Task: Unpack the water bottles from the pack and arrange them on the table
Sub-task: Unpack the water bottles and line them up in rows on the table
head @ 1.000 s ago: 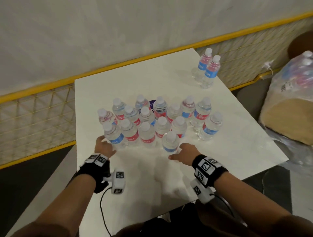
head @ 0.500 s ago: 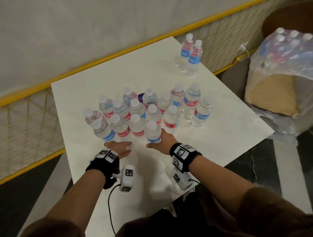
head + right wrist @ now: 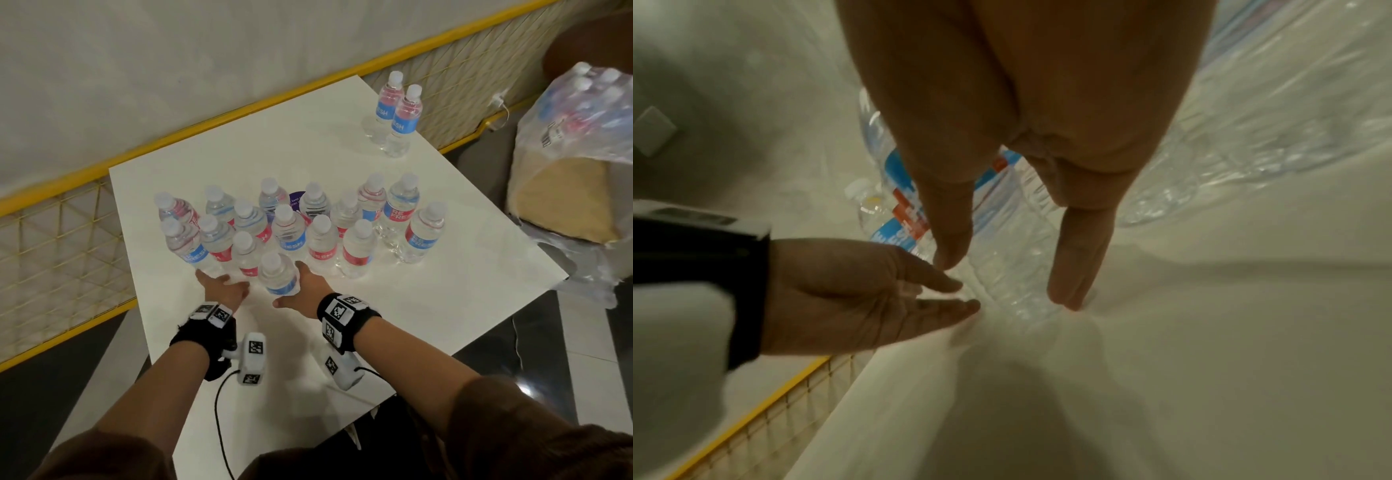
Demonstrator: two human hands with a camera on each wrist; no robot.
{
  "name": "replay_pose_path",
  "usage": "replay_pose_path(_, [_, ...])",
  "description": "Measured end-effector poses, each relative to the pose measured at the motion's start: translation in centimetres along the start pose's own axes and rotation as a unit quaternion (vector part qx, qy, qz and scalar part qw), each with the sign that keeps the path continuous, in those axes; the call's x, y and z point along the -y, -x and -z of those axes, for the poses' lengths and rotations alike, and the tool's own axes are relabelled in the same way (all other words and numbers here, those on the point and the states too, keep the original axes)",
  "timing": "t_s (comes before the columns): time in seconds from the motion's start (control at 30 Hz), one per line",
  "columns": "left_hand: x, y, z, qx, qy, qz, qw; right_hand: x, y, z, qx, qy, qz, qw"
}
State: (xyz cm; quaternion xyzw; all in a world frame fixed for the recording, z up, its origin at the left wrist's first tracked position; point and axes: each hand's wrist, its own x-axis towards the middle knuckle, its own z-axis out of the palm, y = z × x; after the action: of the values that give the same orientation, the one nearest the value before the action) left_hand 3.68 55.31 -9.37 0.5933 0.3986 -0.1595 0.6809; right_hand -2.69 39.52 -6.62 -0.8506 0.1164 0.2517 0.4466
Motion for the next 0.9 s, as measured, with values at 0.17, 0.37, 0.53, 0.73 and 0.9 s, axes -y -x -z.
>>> replay_pose_path(0.17, [4.0,1.3,-2.4,-0.011,-0.302,-0.05,0.952,-3.6,0.8,2.9,0.024,-0.06,-0.113,0.991])
replay_pose_path(0.37, [5.4,2.8,-4.4,-0.034,-0.349,-0.085,0.933,-8.1,2.7,9.5,-0.003,-0.026,-0.218,0.976])
replay_pose_path(0.53, [4.9,4.4,-6.4,0.094,-0.217,0.117,0.965,-10.9,4.3,13.9,-0.058,-0.105,-0.272,0.955])
replay_pose_path(0.73, [4.5,7.4,-9.9,0.22,-0.307,0.117,0.918,-13.0,4.5,16.8,-0.157,-0.225,-0.217,0.937])
replay_pose_path(0.9, [6.5,8.9,-13.5,0.209,-0.456,-0.165,0.849,-12.4,3.4,15.9,-0.194,-0.234,-0.129,0.944])
